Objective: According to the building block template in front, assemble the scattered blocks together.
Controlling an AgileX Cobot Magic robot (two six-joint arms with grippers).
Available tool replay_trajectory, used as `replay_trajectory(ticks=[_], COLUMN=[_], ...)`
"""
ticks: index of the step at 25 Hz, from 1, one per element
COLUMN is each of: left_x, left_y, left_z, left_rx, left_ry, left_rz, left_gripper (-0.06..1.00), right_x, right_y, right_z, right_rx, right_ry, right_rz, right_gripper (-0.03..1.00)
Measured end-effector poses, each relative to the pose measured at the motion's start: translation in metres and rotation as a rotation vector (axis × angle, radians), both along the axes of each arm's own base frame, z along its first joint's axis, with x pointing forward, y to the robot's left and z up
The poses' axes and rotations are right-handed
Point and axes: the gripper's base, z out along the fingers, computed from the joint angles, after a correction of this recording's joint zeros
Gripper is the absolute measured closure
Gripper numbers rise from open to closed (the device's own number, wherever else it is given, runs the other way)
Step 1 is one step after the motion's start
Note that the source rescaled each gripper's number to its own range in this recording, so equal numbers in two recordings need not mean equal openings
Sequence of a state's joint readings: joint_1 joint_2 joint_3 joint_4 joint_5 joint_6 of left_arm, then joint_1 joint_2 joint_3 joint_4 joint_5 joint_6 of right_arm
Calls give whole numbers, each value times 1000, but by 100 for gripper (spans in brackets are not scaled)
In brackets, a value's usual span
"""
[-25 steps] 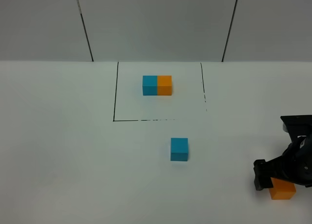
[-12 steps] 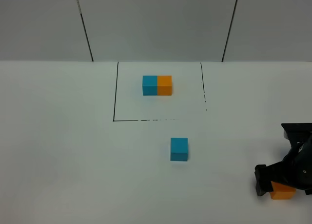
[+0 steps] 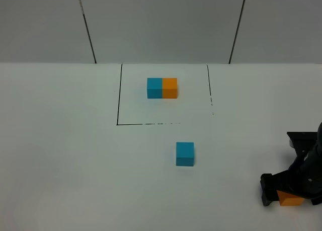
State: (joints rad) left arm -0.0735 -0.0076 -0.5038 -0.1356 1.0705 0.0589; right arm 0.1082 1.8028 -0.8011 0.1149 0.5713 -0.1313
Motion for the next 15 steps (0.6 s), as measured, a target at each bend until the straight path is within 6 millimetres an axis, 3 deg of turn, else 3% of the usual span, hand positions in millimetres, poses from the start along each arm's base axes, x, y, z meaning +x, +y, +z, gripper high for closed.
replay_trajectory(ticks=[2,5,8,12,15], left_x=[0,0,0,0,0], left_y=[0,0,0,0,0], left_z=[0,0,0,0,0], left_rx=[0,0,0,0,0], left_ry=[0,0,0,0,0], left_rz=[0,0,0,0,0], left_gripper=[29,29,29,29,29], right_x=[0,0,0,1,1], right_y=[0,-2,-2,-2,-2], right_z=[0,0,0,-1,-1], right_rx=[0,-5,-6,-4,-4], right_ry=[0,0,-3,-3,-4], right_rz=[0,3,3,0,0], right_gripper=[3,21,50,96,97])
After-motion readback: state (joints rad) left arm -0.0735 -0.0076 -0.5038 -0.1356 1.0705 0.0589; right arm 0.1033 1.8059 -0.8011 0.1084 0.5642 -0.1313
